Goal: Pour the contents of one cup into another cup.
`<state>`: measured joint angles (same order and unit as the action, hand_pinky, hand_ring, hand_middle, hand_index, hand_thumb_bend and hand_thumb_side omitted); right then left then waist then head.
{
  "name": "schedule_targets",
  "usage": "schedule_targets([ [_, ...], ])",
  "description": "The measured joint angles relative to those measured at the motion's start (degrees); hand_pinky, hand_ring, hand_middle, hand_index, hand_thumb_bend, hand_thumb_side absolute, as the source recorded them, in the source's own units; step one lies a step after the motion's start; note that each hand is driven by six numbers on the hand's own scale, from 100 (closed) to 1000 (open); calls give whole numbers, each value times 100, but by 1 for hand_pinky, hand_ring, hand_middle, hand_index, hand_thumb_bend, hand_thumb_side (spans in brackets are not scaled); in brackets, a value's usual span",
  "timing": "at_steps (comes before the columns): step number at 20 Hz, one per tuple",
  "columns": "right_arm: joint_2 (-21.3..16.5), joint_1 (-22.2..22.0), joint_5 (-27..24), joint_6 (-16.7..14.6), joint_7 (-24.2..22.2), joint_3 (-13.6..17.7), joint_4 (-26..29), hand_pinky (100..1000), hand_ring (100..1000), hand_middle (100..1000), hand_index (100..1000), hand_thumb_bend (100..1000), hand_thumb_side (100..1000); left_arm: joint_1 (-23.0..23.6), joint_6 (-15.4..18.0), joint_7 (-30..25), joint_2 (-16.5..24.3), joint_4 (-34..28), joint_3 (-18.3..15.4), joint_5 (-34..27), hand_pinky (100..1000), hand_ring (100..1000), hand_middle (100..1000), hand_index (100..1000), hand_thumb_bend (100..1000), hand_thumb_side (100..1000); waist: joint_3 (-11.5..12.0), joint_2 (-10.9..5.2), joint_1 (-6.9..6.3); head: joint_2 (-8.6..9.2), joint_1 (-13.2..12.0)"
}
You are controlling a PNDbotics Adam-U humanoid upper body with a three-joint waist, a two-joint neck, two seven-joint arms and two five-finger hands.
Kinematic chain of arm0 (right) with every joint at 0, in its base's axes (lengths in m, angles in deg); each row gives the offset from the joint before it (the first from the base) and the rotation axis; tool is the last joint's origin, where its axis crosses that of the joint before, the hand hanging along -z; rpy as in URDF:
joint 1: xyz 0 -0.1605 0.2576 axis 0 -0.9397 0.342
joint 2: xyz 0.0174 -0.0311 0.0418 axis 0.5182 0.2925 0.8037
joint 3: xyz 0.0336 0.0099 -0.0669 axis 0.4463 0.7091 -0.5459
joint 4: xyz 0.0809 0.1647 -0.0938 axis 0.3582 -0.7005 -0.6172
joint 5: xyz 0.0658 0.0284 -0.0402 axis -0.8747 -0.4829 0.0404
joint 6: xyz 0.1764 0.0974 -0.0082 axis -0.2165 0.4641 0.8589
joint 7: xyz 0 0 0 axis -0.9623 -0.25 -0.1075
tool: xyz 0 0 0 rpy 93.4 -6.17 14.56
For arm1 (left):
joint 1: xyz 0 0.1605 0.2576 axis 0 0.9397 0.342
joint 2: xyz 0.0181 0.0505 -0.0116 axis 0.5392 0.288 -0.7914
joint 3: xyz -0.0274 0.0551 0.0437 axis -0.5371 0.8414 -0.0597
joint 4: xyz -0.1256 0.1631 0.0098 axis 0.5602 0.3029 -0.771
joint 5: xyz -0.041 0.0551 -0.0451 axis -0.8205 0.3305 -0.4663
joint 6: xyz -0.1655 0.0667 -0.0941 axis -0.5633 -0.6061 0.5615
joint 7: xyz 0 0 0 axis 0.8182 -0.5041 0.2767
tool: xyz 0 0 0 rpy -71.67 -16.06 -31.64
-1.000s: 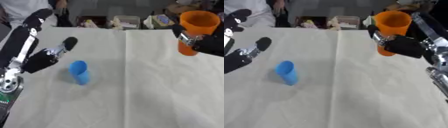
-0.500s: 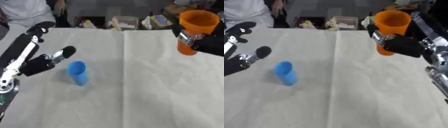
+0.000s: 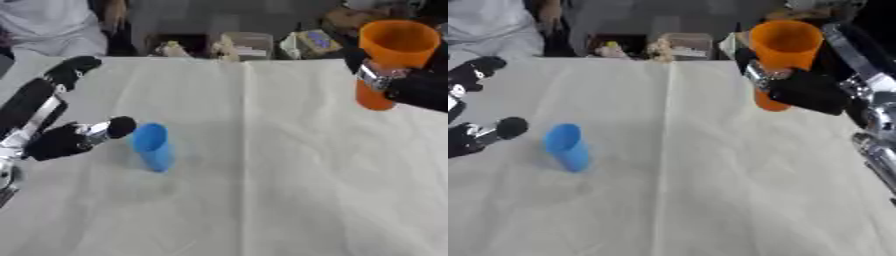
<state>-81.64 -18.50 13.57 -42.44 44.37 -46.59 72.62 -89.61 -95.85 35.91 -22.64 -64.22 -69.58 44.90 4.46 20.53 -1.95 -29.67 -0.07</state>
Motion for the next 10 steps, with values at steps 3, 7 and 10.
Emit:
schedule_targets([
  [3, 0, 4, -2, 10, -12, -2, 0, 506, 488, 499, 606, 100, 409, 17, 64, 111, 208, 75, 130, 49, 899, 962, 979, 1000, 1000, 1000, -20, 0, -4, 1, -22],
  [7, 0, 6, -9, 27, -21, -7, 1, 504, 486, 499, 603, 100, 409, 40, 226, 304, 362, 253, 320, 106, 901, 962, 976, 1000, 1000, 1000, -27, 0, -8, 5, -46],
  [10, 1, 49, -11, 50, -17, -34, 1, 502, 485, 499, 603, 100, 407, 31, 338, 407, 365, 414, 429, 153, 873, 945, 974, 1000, 980, 985, -41, 0, -8, 12, -62],
])
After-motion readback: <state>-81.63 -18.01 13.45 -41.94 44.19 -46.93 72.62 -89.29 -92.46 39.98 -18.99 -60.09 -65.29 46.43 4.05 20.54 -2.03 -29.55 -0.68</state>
